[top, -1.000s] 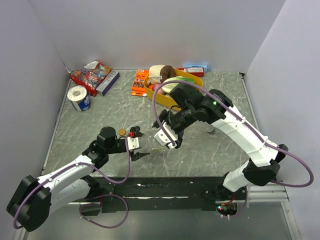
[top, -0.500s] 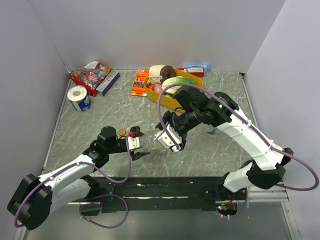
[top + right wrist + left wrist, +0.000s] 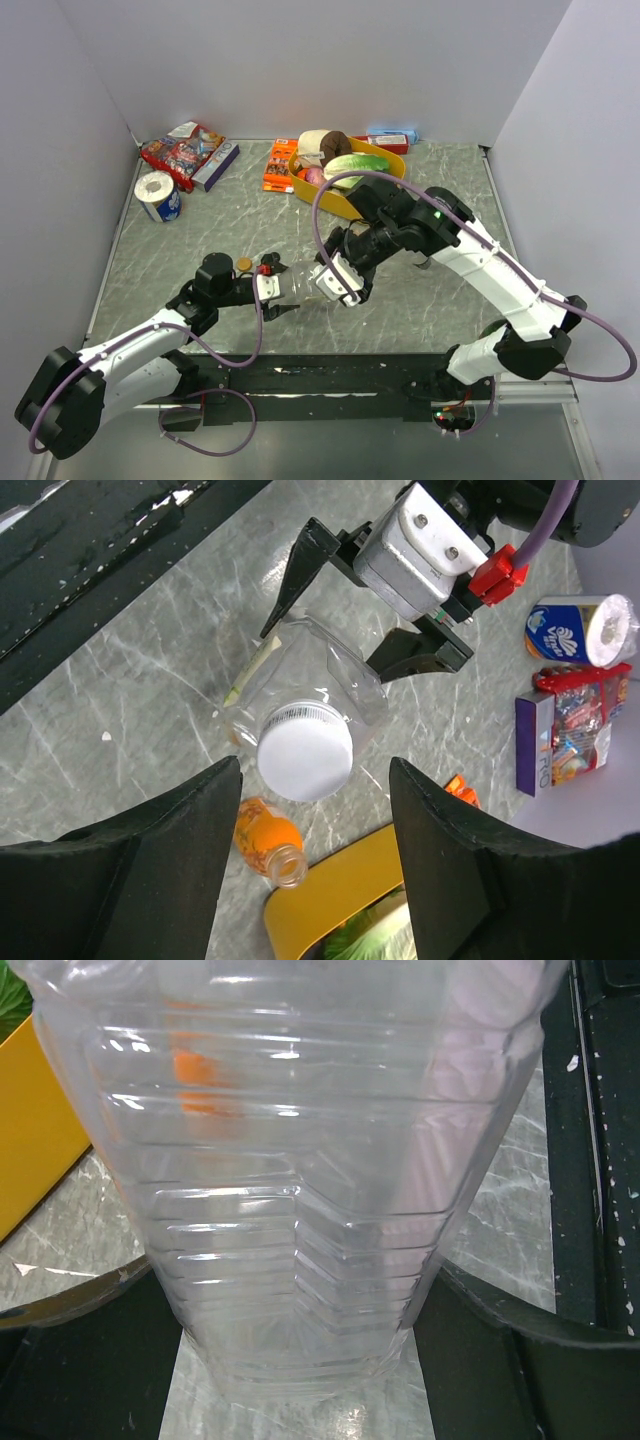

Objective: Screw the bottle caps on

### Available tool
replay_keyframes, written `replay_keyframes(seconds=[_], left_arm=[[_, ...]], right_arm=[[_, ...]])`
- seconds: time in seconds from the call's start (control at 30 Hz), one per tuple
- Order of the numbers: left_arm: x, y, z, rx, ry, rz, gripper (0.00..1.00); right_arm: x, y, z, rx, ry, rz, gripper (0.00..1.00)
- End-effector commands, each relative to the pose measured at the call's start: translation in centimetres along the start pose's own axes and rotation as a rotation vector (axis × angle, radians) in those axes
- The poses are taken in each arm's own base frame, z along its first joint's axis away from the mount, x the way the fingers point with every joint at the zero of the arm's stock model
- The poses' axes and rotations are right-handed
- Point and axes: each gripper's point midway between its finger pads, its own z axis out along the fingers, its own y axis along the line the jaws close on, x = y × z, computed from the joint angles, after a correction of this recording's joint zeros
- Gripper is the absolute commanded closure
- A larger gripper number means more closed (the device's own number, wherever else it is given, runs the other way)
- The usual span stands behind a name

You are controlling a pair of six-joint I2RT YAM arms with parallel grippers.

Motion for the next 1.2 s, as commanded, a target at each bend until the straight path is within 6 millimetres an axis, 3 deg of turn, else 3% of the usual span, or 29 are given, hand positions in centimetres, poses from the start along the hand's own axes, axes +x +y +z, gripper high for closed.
replay_keyframes(seconds=[0.0, 0.63, 0.8, 0.87, 0.9, 0.97, 1.1, 1.17], left_arm=[[-2.8, 1.0, 0.3, 0.006, -0.074, 0.089, 0.99], [-3.1, 1.8, 0.7, -0.013, -0.078, 0.093, 0.99], [-3.0, 2.0, 0.8, -0.017, -0.075, 0.094, 0.99], [-3.1, 2.1, 0.8, -0.022, -0.078, 0.098, 0.99], [-3.0, 2.1, 0.8, -0.026, -0.076, 0.099, 0.99], [-2.9, 2.3, 0.8, -0.037, -0.073, 0.095, 0.99], [-3.9, 4.0, 0.5, -0.146, -0.105, 0.087, 0.99], [-4.3, 5.7, 0.0, -0.260, -0.111, 0.089, 0.99]], right_arm=[[-0.3, 4.8, -0.3, -0.181, 0.003, 0.109, 0.33], [0.5, 5.8, 0.8, -0.238, 0.009, 0.125, 0.43], [0.6, 5.8, 1.0, -0.246, 0.013, 0.138, 0.50], [0.8, 5.7, 1.1, -0.248, 0.020, 0.144, 0.58], [0.9, 5.8, 1.2, -0.252, 0.024, 0.161, 0.69], [1.3, 5.9, 1.4, -0.263, 0.037, 0.180, 0.82], [2.0, 6.2, 2.0, -0.285, 0.077, 0.340, 0.97], [2.7, 6.5, 2.6, -0.305, 0.116, 0.450, 1.00]])
